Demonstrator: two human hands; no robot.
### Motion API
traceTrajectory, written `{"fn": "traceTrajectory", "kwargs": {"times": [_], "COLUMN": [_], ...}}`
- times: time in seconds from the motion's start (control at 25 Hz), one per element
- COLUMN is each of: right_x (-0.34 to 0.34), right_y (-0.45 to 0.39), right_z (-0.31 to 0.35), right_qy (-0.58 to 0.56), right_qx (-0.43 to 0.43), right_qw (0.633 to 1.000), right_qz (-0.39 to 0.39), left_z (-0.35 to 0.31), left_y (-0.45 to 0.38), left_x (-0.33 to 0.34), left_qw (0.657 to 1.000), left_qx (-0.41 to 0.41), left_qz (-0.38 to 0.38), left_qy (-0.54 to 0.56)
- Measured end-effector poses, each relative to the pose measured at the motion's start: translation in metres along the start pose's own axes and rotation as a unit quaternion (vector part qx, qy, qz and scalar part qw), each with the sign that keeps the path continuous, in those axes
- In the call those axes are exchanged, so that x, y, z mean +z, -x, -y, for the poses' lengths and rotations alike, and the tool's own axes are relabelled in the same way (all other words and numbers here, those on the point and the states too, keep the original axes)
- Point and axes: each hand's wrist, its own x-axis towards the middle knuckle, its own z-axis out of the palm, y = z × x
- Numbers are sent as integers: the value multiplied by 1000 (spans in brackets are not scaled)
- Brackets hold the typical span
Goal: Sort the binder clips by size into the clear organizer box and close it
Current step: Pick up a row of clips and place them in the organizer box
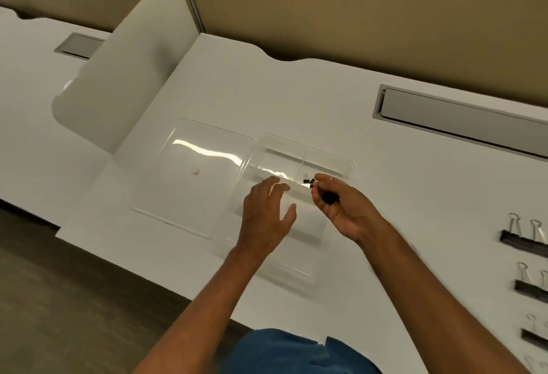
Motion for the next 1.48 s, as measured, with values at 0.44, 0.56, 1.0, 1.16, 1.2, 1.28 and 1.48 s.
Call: {"fn": "traceTrajectory", "kwargs": {"times": [0.44, 0.56, 1.0, 1.16, 1.2, 1.28, 1.48], "right_x": [82, 77, 55, 0, -20, -66, -190], "right_y": [-111, -131, -94, -28, -10, 28, 115], "right_z": [-5, -19, 5, 17, 16, 11, -15], "right_qy": [701, 779, 649, 526, 502, 467, 402], "right_qx": [-230, -255, -333, -390, -388, -376, -330], "right_qw": [675, 573, 683, 754, 769, 790, 815], "right_qz": [8, 29, 35, -49, -74, -129, -254], "left_z": [45, 45, 48, 40, 34, 14, -85], "left_y": [17, 16, 16, 17, 17, 20, 33], "left_x": [21, 22, 22, 15, 14, 18, 57], "left_qw": [981, 981, 982, 986, 987, 992, 991], "left_qx": [-83, -87, -79, -59, -53, -17, 117], "left_qz": [49, 55, 50, 22, 13, 1, 39], "left_qy": [-168, -167, -166, -157, -149, -123, -56]}}
